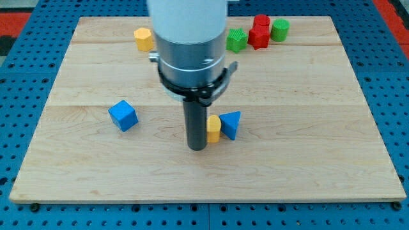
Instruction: Push blue cube to the left of yellow heart
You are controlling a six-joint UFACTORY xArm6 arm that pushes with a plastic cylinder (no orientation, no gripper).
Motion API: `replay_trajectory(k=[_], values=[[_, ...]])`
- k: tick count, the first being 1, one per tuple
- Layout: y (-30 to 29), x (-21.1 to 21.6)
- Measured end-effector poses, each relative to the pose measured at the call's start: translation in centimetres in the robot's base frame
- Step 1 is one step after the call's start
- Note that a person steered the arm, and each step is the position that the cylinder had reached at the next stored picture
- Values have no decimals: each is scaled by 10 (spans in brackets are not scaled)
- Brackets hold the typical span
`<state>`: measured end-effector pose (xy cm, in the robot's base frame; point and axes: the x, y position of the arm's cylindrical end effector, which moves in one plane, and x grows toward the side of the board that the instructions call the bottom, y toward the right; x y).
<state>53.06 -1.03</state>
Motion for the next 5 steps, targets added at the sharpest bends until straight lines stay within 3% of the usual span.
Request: replay_trajectory(k=[1,2,3,4,5], values=[[-17,26],[-164,79],[-279,58],[-266,-28],[-214,-93]])
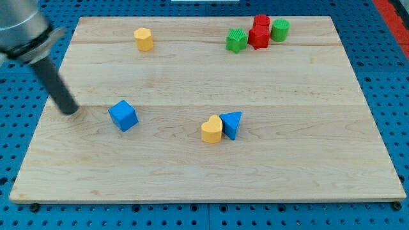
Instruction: Push blue cube to the left of yellow heart
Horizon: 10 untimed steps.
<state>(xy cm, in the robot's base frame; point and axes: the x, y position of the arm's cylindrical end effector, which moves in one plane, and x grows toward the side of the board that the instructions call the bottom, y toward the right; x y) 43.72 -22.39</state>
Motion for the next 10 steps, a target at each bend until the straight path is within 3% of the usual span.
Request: replay_trajectory(k=[2,5,6,7,8,10], values=[[98,13],[132,22],[101,24],[11,16],[4,46],[141,40]])
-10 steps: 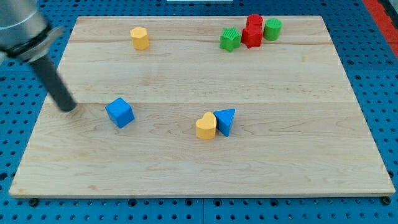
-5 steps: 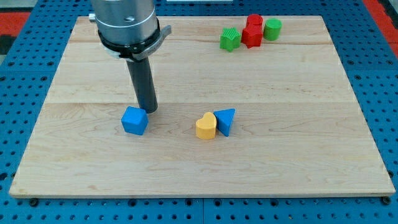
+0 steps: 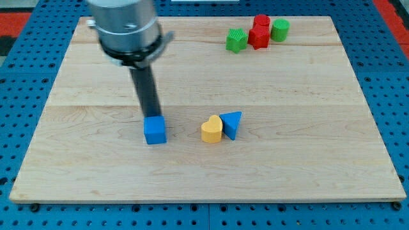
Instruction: Push blue cube to the left of yellow heart
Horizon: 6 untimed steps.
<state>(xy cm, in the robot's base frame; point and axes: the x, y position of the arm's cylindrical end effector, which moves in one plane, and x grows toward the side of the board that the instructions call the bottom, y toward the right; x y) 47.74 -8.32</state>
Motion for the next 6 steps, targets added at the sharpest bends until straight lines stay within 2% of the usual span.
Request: replay_trajectory(k=[1,2,3,4,5,6], values=[[-59,7],[-84,27],[-32,51],[19,25],[-57,11],[-127,-77]])
